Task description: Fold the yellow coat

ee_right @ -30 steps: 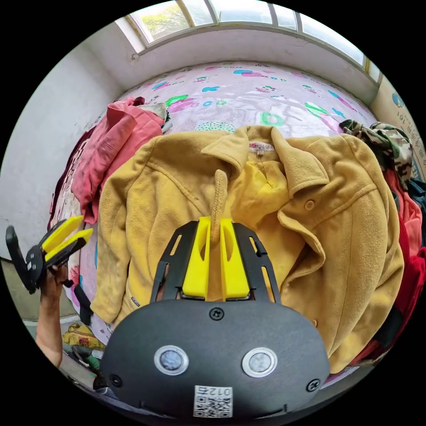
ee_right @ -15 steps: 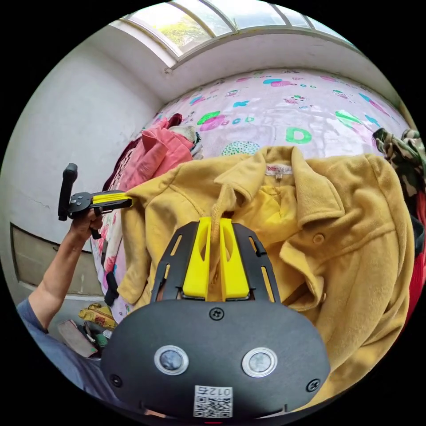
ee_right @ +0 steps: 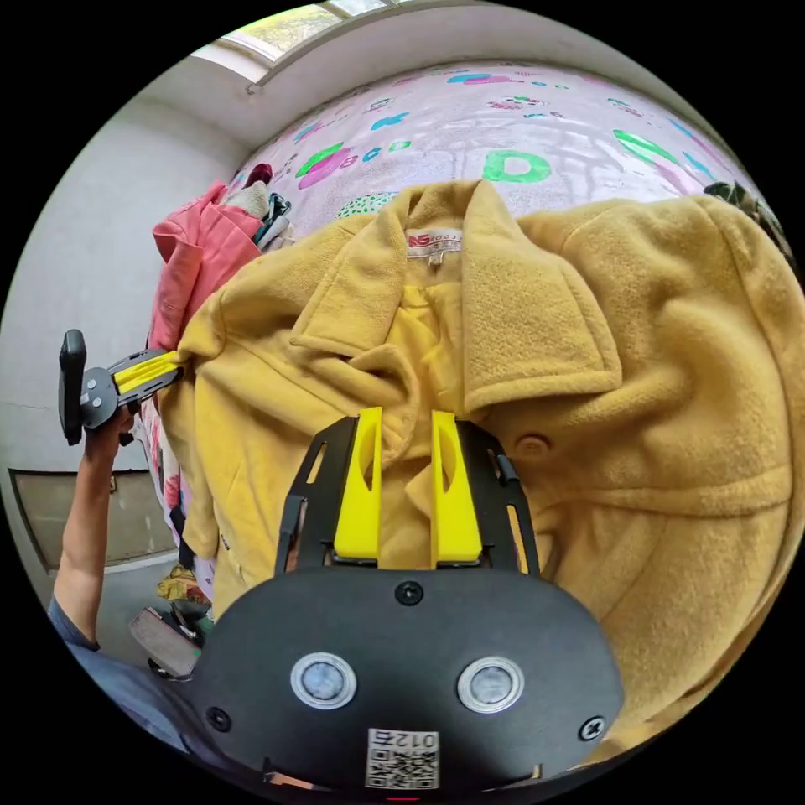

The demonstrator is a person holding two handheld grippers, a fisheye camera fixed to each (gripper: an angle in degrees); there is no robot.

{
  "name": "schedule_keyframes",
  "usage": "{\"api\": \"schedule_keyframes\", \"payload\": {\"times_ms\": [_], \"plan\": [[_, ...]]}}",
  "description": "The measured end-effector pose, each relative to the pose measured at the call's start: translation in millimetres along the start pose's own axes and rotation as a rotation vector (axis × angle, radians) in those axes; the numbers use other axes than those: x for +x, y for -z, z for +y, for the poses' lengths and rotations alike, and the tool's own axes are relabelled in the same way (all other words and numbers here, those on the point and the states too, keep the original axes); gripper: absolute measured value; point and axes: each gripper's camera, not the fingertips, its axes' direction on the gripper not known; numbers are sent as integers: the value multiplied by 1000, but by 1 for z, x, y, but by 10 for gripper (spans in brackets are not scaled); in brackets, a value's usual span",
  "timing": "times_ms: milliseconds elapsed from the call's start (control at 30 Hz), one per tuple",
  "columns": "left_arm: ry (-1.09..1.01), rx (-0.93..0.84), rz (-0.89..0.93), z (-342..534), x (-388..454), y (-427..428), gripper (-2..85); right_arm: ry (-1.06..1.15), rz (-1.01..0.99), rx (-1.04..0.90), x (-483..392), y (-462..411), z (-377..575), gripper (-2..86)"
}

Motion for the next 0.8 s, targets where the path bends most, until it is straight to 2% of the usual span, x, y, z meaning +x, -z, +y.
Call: {"api": "schedule_keyframes", "payload": {"times_ms": [167, 267, 367, 633, 733, 800], "plan": [[57, 82, 149, 19, -23, 13, 4, 45, -57, 221, -3, 57, -8, 67], [119, 152, 259, 37, -38, 27, 6, 19, -129, 159, 3, 32, -46, 68], [137, 187, 336, 49, -45, 32, 6, -9, -96, 137, 5, 2, -78, 73], [35, 175, 170, 41, -15, 28, 5, 79, -38, 58, -21, -46, -123, 85], [23, 161, 110, 37, -7, 23, 6, 107, -51, 21, -36, -62, -128, 63], [17, 162, 104, 36, -6, 18, 5, 188, 27, 39, -61, -63, -131, 35]]}}
